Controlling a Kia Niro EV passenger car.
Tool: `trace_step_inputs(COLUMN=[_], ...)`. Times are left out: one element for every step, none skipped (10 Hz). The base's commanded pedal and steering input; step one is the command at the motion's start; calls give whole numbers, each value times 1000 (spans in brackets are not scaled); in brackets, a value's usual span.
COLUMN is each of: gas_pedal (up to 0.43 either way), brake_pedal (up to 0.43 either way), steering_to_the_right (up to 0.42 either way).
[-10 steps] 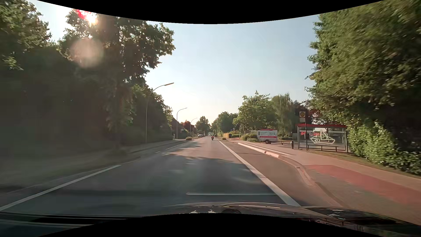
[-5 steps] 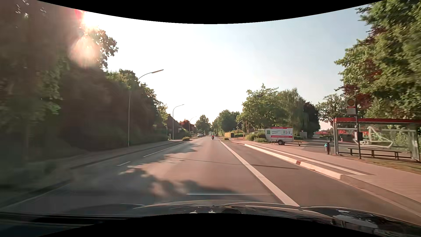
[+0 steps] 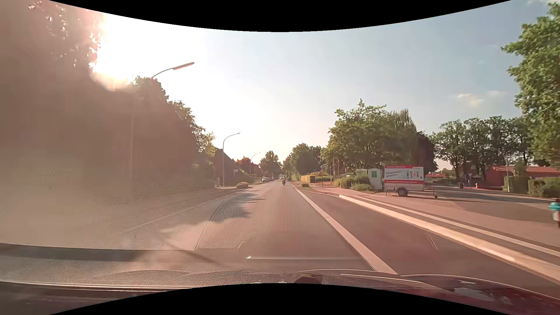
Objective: Follow the waypoints while adhering to traffic rules and regulations
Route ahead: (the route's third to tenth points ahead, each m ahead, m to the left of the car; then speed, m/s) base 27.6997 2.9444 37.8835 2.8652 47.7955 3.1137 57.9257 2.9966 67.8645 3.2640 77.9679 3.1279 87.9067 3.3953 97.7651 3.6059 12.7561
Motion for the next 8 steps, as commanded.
trace_step_inputs(gas_pedal=[197,197,197,197,197,197,197,197], brake_pedal=[0,0,0,0,0,0,0,0], steering_to_the_right=[-6,-5,-5,-5,-5,-5,-4,-4])
